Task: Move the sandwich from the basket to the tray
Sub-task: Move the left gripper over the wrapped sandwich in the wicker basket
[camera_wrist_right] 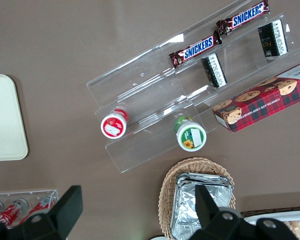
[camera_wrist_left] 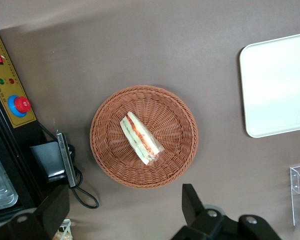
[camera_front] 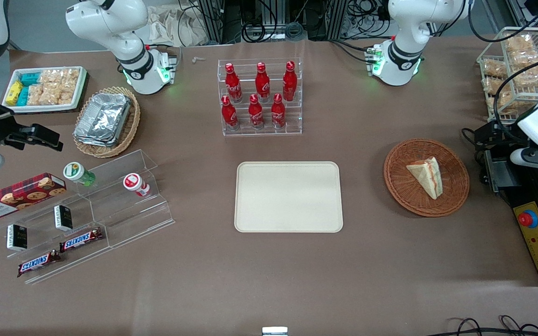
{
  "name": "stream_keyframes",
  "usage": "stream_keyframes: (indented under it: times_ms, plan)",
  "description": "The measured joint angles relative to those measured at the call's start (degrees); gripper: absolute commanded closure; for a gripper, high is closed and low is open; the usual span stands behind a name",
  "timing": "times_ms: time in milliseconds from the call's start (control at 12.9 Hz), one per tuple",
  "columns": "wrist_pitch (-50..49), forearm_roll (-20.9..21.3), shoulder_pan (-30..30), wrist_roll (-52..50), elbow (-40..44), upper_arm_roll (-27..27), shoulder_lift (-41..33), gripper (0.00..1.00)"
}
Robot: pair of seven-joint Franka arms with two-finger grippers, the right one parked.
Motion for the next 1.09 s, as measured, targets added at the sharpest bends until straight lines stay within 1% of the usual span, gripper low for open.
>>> stream_keyframes:
  times_ms: [544, 700, 856, 933, 1089]
  plan:
    - [-0.67, -0.63, 0.03, -0.76, 0.04, -0.15, 0.18, 0.00]
    - [-0.99, -0.90, 0.16, -6.86, -1.87, -0.14, 0.18, 0.00]
    - [1.59, -0.95, 0.23, -14.61, -6.95, -0.14, -0.75, 0.00]
    - [5.68, -0.95, 0.30, -17.03, -11.54, -0.12, -2.13, 0.00]
    - [15.26, -0.95, 1.33, -23.70, -23.32, 0.07, -6.47, 0.00]
